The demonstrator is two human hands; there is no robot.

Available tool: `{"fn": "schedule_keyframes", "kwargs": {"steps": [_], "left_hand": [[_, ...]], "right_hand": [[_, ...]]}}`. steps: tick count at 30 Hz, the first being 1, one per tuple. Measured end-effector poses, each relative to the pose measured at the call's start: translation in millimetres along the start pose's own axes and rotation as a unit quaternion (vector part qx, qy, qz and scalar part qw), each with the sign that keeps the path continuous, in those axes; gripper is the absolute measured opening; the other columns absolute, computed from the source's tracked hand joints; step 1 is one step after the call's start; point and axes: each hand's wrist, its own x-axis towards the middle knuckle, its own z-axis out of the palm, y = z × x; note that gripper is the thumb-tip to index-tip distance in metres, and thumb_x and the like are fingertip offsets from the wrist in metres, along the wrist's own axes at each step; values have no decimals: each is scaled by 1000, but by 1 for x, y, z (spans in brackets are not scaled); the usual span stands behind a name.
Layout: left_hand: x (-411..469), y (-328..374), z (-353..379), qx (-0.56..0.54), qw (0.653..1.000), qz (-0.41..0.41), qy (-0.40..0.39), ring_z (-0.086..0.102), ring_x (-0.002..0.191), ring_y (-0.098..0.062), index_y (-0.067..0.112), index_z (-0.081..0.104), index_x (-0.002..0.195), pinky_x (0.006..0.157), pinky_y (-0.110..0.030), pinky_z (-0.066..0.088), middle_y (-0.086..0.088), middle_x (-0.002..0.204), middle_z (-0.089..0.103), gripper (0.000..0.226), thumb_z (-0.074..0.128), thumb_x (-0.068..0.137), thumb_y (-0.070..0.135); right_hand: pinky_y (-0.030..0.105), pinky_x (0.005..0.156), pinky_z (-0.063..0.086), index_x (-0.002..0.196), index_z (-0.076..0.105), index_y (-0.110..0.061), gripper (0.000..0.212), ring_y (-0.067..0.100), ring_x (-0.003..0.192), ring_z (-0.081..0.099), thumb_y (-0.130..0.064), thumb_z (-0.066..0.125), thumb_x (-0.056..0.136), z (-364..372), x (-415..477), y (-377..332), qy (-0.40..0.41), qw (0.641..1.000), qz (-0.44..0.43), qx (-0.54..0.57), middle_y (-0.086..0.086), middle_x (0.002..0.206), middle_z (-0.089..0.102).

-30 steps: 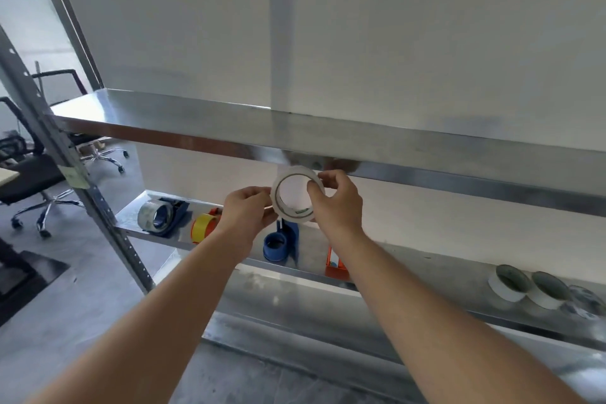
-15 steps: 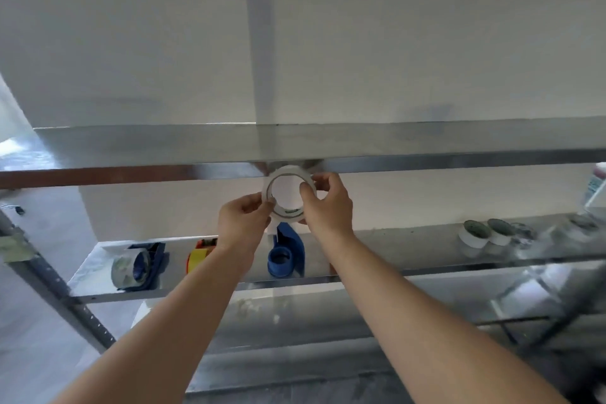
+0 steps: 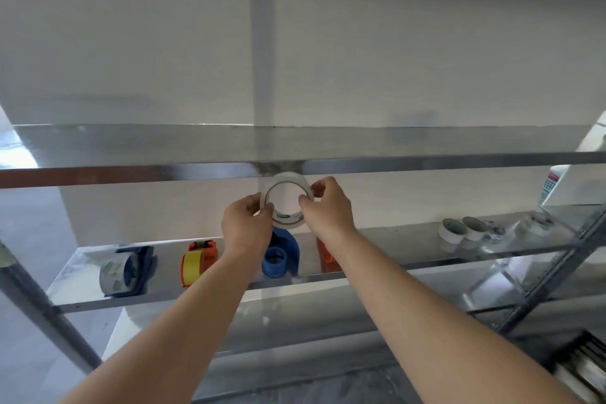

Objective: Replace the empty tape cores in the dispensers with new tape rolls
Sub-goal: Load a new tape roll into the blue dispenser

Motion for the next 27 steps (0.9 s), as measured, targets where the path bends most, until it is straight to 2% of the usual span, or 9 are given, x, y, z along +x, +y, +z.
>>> {"fn": "schedule_keyframes", "kwargs": {"steps": [2,5,8,10,12,15,19,22,27], "left_hand": [[2,3,-1,11,1000,12,-1,73,102,-20,16,75,128,101,-43,60,0,115,79,26,67,103,15],[4,6,-2,28,999,18,-3,74,102,-20,15,75,128,102,-45,60,0,114,79,25,67,103,16],[4,12,-3,30,999,19,-13,74,103,-24,13,75,128,102,-49,60,-2,115,79,26,67,104,16],[5,14,-5,39,999,30,-20,74,105,-25,13,74,130,102,-49,60,-3,117,79,28,66,104,15],[5,17,-6,48,998,38,-25,74,106,-26,13,74,131,102,-49,60,-3,118,79,29,67,103,15],[4,21,-10,43,998,35,-22,74,108,-24,15,75,131,104,-49,59,0,119,79,31,73,100,21],[5,22,-14,7,1000,29,0,76,100,-20,18,80,121,102,-47,60,4,107,82,32,81,92,33],[5,23,-14,-4,999,36,10,76,98,-16,19,81,119,102,-45,60,6,105,82,33,83,91,35],[4,22,-9,-15,999,37,-31,75,106,-20,23,69,139,102,-41,59,0,117,80,49,83,91,24]], "right_hand": [[11,62,35,126,59,-15,30,10,92,58,-25,67,99,-5,3,-1,0,998,-38,-52,-3,115,64],[15,74,37,129,66,-13,32,17,108,63,-26,67,100,-8,4,-4,15,990,-94,-100,3,125,68],[13,72,38,131,67,-16,32,14,105,62,-24,66,100,-8,7,-6,25,983,-130,-128,4,124,68],[14,80,40,140,62,-23,39,16,110,62,-23,65,101,-4,8,-5,19,981,-142,-130,4,128,63],[14,84,39,145,58,-28,43,16,113,60,-24,63,103,-2,9,-4,15,981,-143,-130,4,131,59],[7,74,34,141,63,-27,38,10,105,56,-30,63,103,1,12,-2,24,983,-140,-119,2,127,61],[19,85,44,134,67,-25,33,15,112,62,-33,65,101,6,16,0,33,986,-133,-91,0,123,67],[13,82,41,134,65,-25,32,13,112,61,-30,64,102,9,16,1,37,989,-123,-78,-1,123,66],[9,75,37,132,61,-28,29,13,108,60,-30,62,103,12,17,3,48,992,-99,-64,-1,124,63]]}}
